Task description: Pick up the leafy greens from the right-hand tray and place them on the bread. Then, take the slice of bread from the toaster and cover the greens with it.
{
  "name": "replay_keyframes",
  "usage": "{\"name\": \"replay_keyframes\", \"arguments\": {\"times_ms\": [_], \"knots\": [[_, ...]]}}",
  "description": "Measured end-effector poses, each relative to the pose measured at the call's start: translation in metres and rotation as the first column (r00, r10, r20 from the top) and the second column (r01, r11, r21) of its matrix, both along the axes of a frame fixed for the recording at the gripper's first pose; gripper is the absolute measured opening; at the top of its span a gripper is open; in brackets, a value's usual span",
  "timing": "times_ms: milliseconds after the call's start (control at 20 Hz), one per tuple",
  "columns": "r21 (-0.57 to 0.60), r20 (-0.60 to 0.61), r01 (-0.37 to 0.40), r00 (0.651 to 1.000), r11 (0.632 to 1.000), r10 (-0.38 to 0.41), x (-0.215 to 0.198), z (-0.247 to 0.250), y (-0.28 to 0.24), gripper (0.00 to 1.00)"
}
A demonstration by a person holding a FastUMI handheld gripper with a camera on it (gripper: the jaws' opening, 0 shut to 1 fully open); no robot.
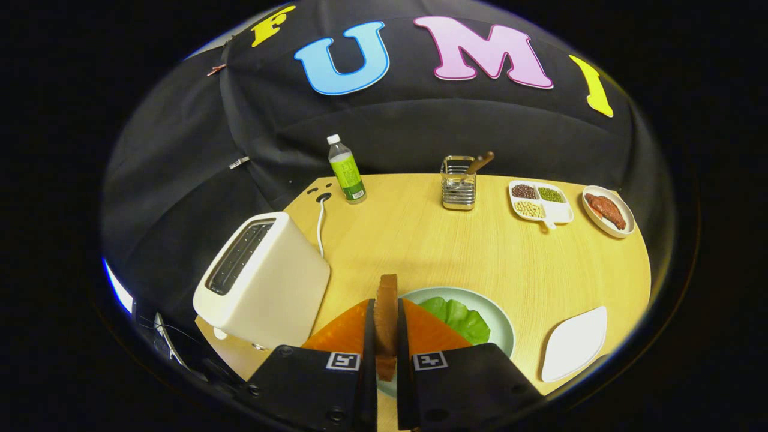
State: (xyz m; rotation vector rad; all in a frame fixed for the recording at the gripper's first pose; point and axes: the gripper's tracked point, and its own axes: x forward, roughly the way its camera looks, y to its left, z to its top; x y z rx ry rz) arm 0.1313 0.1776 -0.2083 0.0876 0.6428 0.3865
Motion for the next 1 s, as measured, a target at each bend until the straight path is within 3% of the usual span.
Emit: {"name": "replay_keyframes", "arguments": {"times_ms": [200,400,550,900,1000], "knots": [[0.000,-0.015,0.017,1.000,1.000,-0.017,0.004,-0.009,-0.019,0.17],[-0.088,0.000,0.019,1.000,0.996,-0.019,0.006,-0.025,-0.047,0.18],[-0.138,0.006,0.016,1.000,0.990,-0.016,0.007,-0.037,-0.061,0.25],[-0.220,0.018,0.029,0.999,0.975,-0.026,0.008,-0.057,-0.094,0.61],[-0.222,0.047,0.026,0.999,0.975,-0.016,0.005,-0.050,-0.100,0.77]]}}
